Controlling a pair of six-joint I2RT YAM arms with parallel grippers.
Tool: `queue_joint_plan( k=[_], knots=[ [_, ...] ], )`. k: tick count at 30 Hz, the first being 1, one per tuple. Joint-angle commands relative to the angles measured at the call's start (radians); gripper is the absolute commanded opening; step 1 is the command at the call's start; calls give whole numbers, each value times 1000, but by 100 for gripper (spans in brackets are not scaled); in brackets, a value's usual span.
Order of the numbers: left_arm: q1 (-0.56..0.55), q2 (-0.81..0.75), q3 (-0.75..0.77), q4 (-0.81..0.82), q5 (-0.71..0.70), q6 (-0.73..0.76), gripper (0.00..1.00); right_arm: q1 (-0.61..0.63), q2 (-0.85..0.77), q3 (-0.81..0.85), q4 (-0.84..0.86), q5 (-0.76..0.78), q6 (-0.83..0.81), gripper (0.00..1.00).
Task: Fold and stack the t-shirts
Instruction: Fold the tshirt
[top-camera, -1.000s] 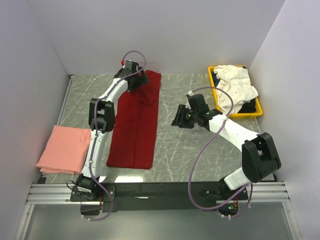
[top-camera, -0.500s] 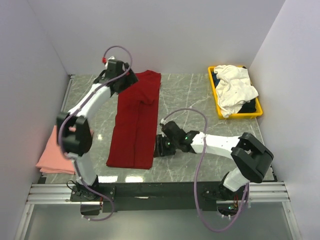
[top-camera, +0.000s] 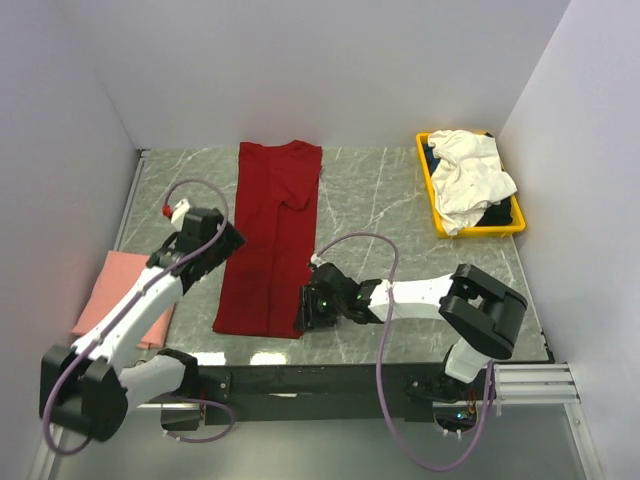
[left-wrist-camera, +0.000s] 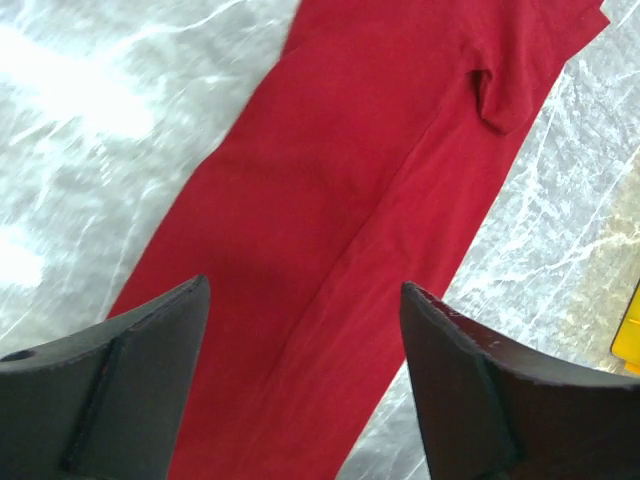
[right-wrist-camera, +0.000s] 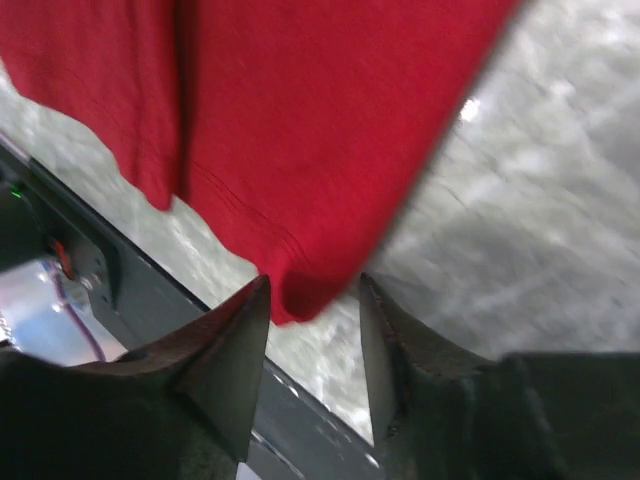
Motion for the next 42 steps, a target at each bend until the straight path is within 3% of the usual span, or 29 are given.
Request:
queue_joint_plan(
  k=[1, 4, 6, 10, 13, 20, 24, 34, 42],
  knots=[
    [-13, -118, -78, -18, -54, -46, 81, 14, 34, -31, 111, 56, 64, 45],
    [-22, -174, -121, -65, -71, -66, 76, 16, 48, -48, 131, 58, 78, 34],
    [-28, -202, -142, -70, -70, -74, 75, 14, 44, -70, 133, 67, 82, 17],
    [-40, -249, -190, -44, -28, -78, 64, 6, -16, -130, 92, 128, 76, 1],
    [-72, -240, -205, -32, -7, -103, 60, -29, -96, -196, 61, 132, 61, 0],
    [-278, -196, -211, -53, -56, -228, 59, -153, -307, -339, -2, 103, 3, 0],
    [-359, -192, -221, -145, -85, -364, 53, -152, -338, -357, -33, 98, -22, 0],
    [-601, -177, -201, -502, -134, -668, 54, -172, -392, -347, -91, 78, -76, 1],
    [-753, -134, -270, -452, -76, -827, 52, -173, -397, -353, -76, 52, -91, 1]
  ],
)
